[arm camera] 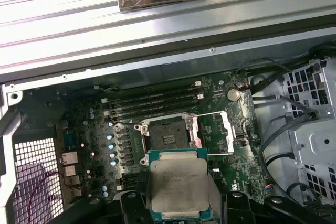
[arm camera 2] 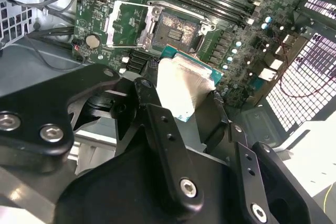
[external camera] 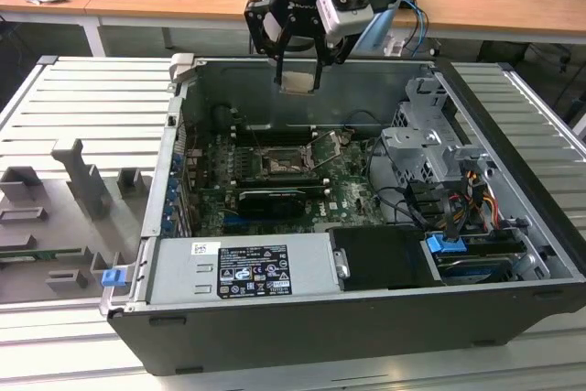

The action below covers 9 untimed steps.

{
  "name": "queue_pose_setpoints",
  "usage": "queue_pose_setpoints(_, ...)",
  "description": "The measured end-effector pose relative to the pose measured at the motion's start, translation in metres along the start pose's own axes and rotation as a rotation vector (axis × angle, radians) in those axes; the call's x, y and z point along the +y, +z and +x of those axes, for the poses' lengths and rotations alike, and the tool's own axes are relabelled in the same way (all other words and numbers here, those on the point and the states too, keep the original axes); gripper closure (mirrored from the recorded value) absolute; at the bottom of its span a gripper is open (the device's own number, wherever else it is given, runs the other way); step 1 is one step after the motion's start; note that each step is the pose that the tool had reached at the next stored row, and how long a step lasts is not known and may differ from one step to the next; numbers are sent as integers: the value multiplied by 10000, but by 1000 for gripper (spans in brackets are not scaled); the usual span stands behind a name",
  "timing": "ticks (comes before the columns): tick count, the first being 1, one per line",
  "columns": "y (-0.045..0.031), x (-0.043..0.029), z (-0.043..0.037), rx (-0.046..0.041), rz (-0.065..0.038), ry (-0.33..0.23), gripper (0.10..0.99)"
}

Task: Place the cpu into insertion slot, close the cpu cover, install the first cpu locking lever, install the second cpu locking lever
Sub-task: 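Place the cpu into insertion slot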

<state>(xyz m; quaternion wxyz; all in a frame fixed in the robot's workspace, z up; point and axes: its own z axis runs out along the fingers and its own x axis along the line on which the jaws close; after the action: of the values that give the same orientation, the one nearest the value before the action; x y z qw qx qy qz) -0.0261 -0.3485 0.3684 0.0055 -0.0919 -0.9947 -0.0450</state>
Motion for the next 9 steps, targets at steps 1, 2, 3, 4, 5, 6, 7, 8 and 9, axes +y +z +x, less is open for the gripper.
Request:
queue_pose_setpoints(1, 4, 0, 0, 0, 0, 0, 557)
queue_pose_setpoints(2, 8, -1, 0, 0, 0, 1, 557)
queue_pose_setpoints(3, 13, -1, 0, 0, -1, 1, 557)
queue_pose_setpoints(4, 18, -2, 0, 0, 1, 2, 557)
queue_pose_setpoints(5, 19, -2, 0, -3, 0, 32, 557)
queue_pose_setpoints(6, 20, -2, 0, -7, -1, 81, 557)
queue_pose_setpoints(7, 22, -2, 0, -15, -2, 171, 557)
queue_pose_setpoints(8, 24, -2, 0, -34, -7, 390, 557)
queue_pose_setpoints(9, 25, -2, 0, -48, -10, 543, 557)
